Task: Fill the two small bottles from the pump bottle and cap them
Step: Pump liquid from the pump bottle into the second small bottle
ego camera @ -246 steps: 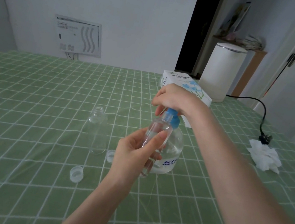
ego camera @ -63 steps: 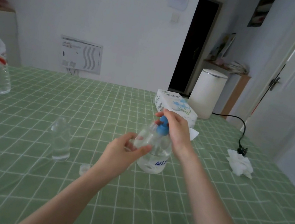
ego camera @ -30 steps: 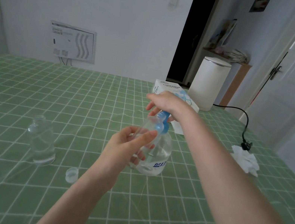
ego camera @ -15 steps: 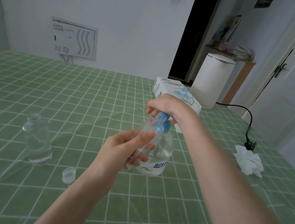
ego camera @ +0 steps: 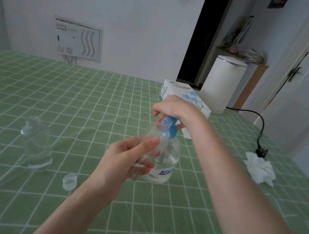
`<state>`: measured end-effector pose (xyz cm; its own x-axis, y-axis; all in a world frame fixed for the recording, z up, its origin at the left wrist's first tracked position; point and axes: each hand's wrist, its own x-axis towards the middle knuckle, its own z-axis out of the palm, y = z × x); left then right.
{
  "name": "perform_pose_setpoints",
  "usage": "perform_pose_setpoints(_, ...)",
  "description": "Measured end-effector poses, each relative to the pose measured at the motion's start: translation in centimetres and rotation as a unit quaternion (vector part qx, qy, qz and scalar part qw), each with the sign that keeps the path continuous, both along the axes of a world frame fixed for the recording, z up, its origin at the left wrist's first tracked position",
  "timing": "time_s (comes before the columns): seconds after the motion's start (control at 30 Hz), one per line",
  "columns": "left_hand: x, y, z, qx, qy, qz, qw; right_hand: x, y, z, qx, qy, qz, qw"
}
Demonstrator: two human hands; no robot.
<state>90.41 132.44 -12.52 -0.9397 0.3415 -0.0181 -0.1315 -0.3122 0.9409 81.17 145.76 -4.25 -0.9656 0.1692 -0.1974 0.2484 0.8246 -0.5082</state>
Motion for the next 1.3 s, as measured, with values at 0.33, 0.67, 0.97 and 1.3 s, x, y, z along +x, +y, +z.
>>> perform_pose_setpoints(0.33, 0.1, 0.2, -0.1, 0.005, -0.002, 0.004, 1.0, -0.4, -0.1, -0.2, 0.012, 0.011, 0.0, 1.0)
perform_pose_setpoints(0.67, 0.2, 0.0, -0.5, -0.005, -0.007, 0.012, 1.0, -0.5, -0.1, -1.5, -0.019, 0.01, -0.014, 1.0)
perform_pose_setpoints(0.97, 0.1, 0.2, -0.1, -0.01, 0.009, 0.007, 1.0, -0.5, 0.0, -0.1, 0.016, 0.032, -0.01, 0.999)
perform_pose_setpoints(1.3, 0.1, 0.2, -0.6, -0.01, -0.001, 0.012, 1.0, -0.6, -0.1, -1.4, -0.011, 0.01, -0.025, 1.0)
